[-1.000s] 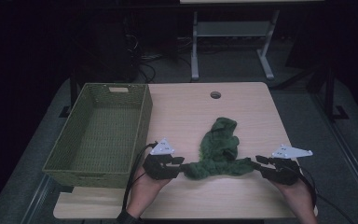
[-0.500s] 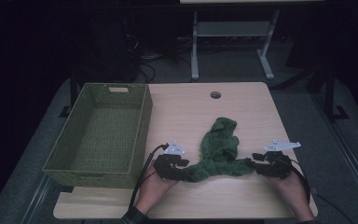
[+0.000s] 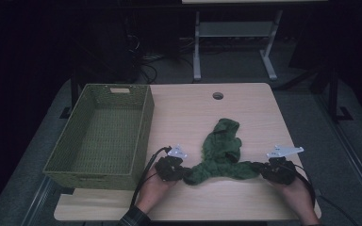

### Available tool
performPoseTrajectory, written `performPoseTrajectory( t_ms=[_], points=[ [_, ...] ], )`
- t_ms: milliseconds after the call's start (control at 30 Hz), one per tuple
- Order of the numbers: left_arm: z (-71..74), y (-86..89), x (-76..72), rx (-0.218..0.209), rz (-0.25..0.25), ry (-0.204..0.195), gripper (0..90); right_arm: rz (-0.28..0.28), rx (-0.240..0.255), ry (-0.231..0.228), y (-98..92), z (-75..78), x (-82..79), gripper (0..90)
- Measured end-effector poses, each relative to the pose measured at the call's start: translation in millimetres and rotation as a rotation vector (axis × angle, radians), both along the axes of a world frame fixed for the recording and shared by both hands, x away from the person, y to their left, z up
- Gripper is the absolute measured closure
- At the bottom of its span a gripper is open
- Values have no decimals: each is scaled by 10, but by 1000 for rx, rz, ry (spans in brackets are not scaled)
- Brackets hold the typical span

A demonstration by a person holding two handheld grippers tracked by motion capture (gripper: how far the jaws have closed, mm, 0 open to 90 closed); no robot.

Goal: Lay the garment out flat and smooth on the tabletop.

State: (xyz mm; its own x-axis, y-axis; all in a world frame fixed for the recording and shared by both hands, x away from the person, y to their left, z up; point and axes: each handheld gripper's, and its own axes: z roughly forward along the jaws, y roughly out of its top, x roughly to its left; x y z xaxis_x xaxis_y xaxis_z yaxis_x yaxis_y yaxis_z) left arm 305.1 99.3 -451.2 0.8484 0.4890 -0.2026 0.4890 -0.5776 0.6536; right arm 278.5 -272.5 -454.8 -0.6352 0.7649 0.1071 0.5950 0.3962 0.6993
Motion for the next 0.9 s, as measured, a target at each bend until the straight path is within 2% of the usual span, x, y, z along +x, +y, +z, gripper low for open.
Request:
performPoseTrajectory(
  t_ms=[33, 67, 167, 367, 433, 467, 500, 600, 667, 800, 900],
  points=[
    [12, 18, -9, -2, -2, 0, 877, -7, 1, 3, -11, 20, -46, 810],
    [18, 27, -28, -5, -2, 6, 877, -3, -4, -16, -43, 45, -116, 812],
    [15, 46, -103, -5, -22, 11, 877, -11, -6, -14, -61, 52, -197, 813],
    [-29, 94, -204, 6, -34, 19, 874, -6, -21, 31, -78, -46, -390, 814],
    [-55, 99, -210, 1, -27, 31, 867, -3, -19, 38, -64, -65, -439, 814],
    [-69, 98, -206, 2, -28, 31, 829, 4, -19, 26, -53, -74, -459, 796],
    [-75, 95, -202, 3, -28, 29, 829, 4, -19, 26, -53, -74, -459, 796],
    [-26, 88, -207, 5, -15, 8, 686, 0, 0, -4, -65, -38, -456, 674],
    [49, 103, -199, -6, 0, -4, 588, -15, 22, -26, -92, 17, -456, 634],
    [221, 91, -137, -38, 14, -43, 540, -38, 38, -68, -129, 114, -387, 613],
    [328, 16, -36, -41, 8, -73, 521, -35, 52, -78, -102, 149, -273, 608]
  ],
)
